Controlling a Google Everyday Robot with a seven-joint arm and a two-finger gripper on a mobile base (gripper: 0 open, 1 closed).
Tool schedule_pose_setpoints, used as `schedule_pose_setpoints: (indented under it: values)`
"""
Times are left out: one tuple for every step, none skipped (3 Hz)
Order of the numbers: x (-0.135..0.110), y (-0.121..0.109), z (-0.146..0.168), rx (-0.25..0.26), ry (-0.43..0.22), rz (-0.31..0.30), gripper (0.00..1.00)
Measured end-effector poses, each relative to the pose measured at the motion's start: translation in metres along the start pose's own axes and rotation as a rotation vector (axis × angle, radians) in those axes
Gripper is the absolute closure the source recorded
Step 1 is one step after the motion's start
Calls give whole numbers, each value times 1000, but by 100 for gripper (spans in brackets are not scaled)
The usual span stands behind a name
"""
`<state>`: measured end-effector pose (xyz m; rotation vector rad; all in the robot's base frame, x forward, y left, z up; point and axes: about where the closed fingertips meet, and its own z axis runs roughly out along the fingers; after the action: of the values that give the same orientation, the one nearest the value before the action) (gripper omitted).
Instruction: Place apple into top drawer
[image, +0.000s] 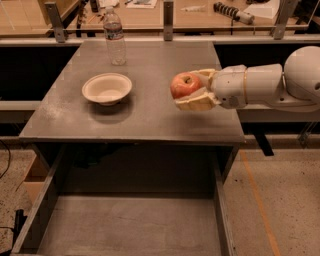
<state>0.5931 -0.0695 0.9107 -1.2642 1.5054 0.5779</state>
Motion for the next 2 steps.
schedule_pose_setpoints:
  values:
    - [2, 3, 0, -6, 1, 1, 100]
    - [-8, 25, -1, -23, -9, 20, 100]
